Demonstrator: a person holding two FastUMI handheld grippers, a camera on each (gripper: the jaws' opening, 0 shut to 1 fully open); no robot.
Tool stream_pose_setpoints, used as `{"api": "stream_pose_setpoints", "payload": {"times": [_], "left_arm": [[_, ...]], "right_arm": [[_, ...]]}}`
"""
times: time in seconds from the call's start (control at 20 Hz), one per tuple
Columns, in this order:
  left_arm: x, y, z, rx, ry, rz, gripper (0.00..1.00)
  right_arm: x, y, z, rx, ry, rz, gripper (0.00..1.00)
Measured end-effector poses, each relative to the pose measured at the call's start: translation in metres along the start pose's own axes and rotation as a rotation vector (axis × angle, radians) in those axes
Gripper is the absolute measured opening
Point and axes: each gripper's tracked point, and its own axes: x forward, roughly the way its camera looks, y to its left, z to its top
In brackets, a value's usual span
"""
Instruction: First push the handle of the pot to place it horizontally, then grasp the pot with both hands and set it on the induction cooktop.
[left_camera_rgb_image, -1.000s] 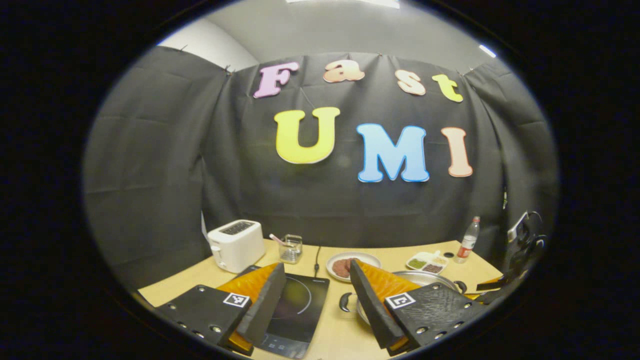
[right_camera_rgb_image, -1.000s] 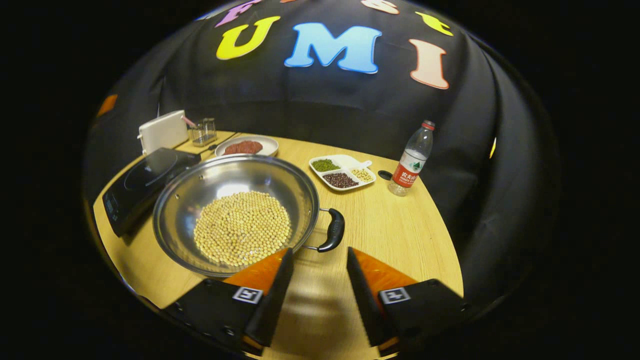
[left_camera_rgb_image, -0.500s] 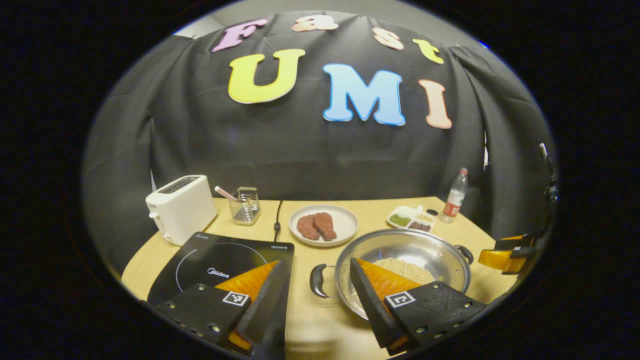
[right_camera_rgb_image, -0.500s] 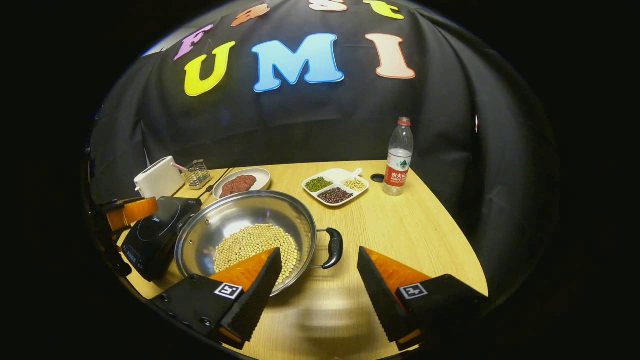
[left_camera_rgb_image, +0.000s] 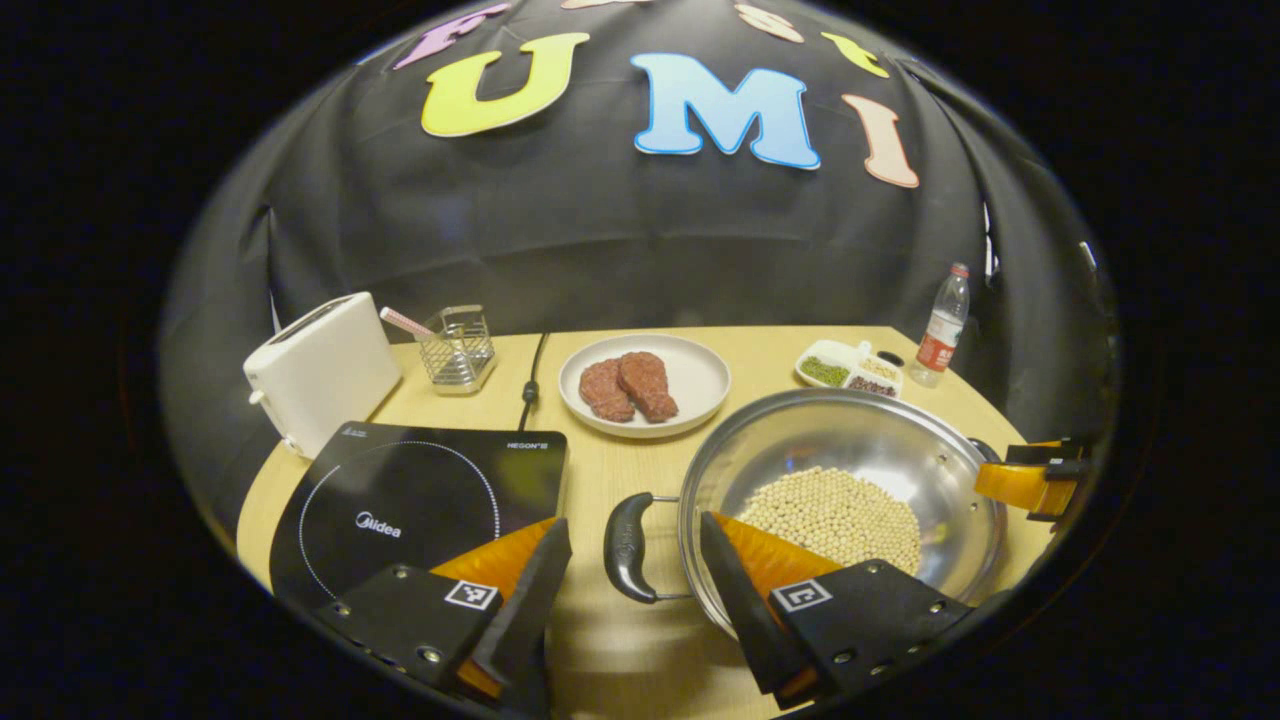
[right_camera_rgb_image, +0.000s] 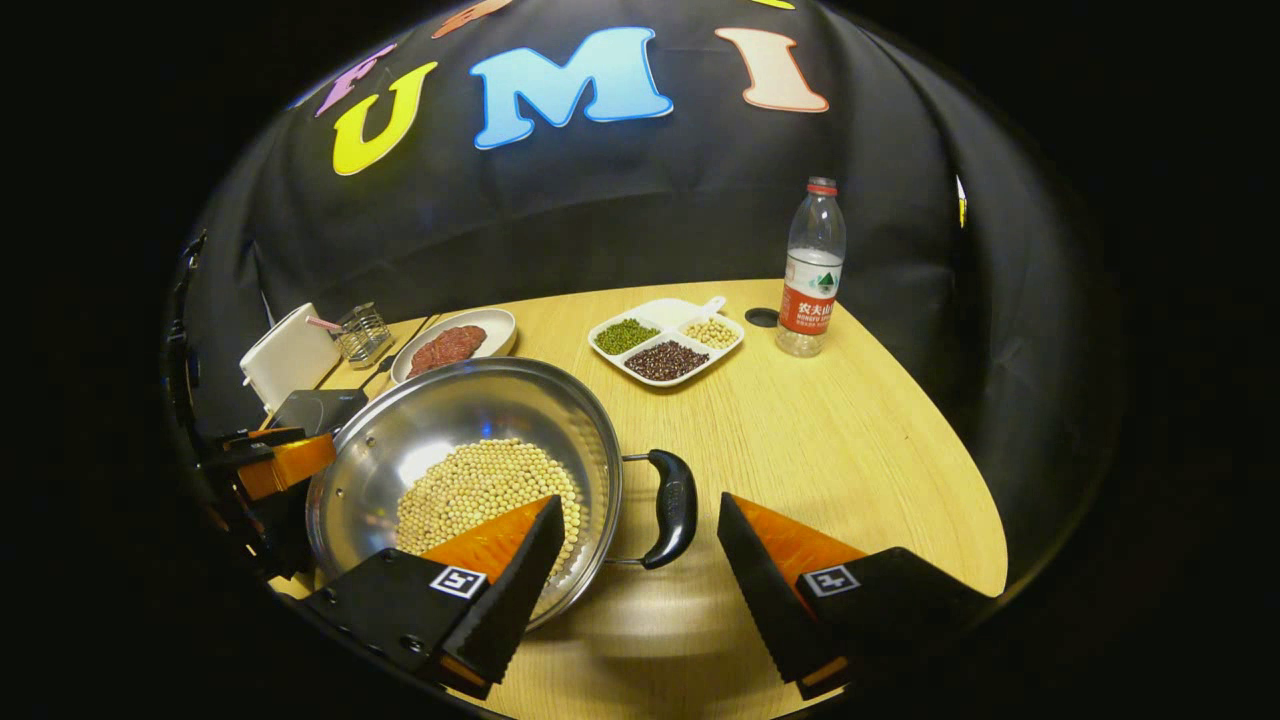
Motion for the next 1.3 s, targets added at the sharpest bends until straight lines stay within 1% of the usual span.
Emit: {"api": "stream_pose_setpoints", "payload": {"times": [0.05,0.1,0.25,0.3,0.35,0.4,0.45,0.5,0.55,0.6,0.65,0.7,0.8,0.85,0.9,0.95,1.0,1.05,1.1,1.15,1.2,1.25,1.3], "left_arm": [[0.004,-0.001,-0.004,0.001,0.014,0.003,0.84],[0.007,-0.001,-0.008,-0.001,0.026,0.005,0.81],[0.015,-0.001,-0.014,0.002,0.053,0.011,0.81],[0.016,-0.001,-0.016,0.004,0.061,0.015,0.84],[0.017,0.0,-0.018,0.003,0.067,0.019,0.81],[0.018,0.0,-0.02,0.003,0.077,0.024,0.81],[0.018,-0.001,-0.022,0.003,0.085,0.026,0.8],[0.018,-0.001,-0.026,0.002,0.098,0.028,0.83],[0.019,-0.003,-0.03,0.004,0.111,0.026,0.83],[0.019,-0.009,-0.031,0.001,0.122,0.011,0.83],[0.015,-0.007,-0.032,-0.002,0.141,0.012,0.75],[0.019,-0.009,-0.037,-0.001,0.147,0.014,0.67],[0.02,-0.008,-0.035,-0.012,0.14,0.018,0.69],[0.021,-0.008,-0.033,-0.013,0.134,0.021,0.65],[0.02,-0.008,-0.031,-0.02,0.126,0.029,0.63],[0.019,-0.007,-0.028,-0.025,0.109,0.035,0.6],[0.022,-0.007,-0.027,-0.029,0.103,0.038,0.59],[0.02,-0.007,-0.028,-0.034,0.108,0.036,0.57],[0.019,-0.008,-0.028,-0.045,0.109,0.031,0.55],[0.019,-0.008,-0.028,-0.05,0.113,0.03,0.55],[0.018,-0.008,-0.025,-0.052,0.107,0.028,0.55],[0.019,-0.007,-0.026,-0.052,0.107,0.02,0.58],[0.018,-0.005,-0.024,-0.049,0.089,0.012,0.58]], "right_arm": [[0.004,0.001,-0.002,0.005,0.012,0.005,0.96],[0.006,0.002,-0.004,0.008,0.023,0.008,0.99],[0.013,0.003,-0.006,0.013,0.038,0.01,0.99],[0.014,0.003,-0.006,0.018,0.04,0.01,0.92],[0.016,0.002,-0.005,0.024,0.041,0.005,0.84],[0.018,-0.001,-0.006,0.031,0.044,-0.003,0.77],[0.018,-0.003,-0.005,0.044,0.046,-0.006,0.73],[0.019,-0.003,-0.004,0.059,0.046,-0.002,0.69],[0.02,-0.003,-0.004,0.07,0.046,0.0,0.66],[0.023,-0.003,-0.004,0.08,0.047,0.002,0.62],[0.023,-0.003,-0.003,0.081,0.047,0.004,0.6],[0.023,-0.002,-0.004,0.073,0.043,0.004,0.53],[0.023,-0.001,-0.002,0.064,0.04,0.011,0.46],[0.023,0.0,-0.001,0.061,0.037,0.012,0.46],[0.024,0.0,-0.001,0.054,0.039,0.012,0.41],[0.024,0.0,0.0,0.043,0.035,0.008,0.44],[0.024,0.001,-0.001,0.028,0.037,0.004,0.44],[0.023,0.002,-0.001,0.022,0.037,0.004,0.41],[0.022,0.004,-0.001,0.022,0.038,0.003,0.44],[0.021,0.005,-0.001,0.02,0.04,0.002,0.44],[0.018,0.007,0.0,0.018,0.035,-0.004,0.41],[0.014,0.009,0.003,0.017,0.027,-0.01,0.44],[0.011,0.01,0.006,0.012,0.014,-0.016,0.44]]}}
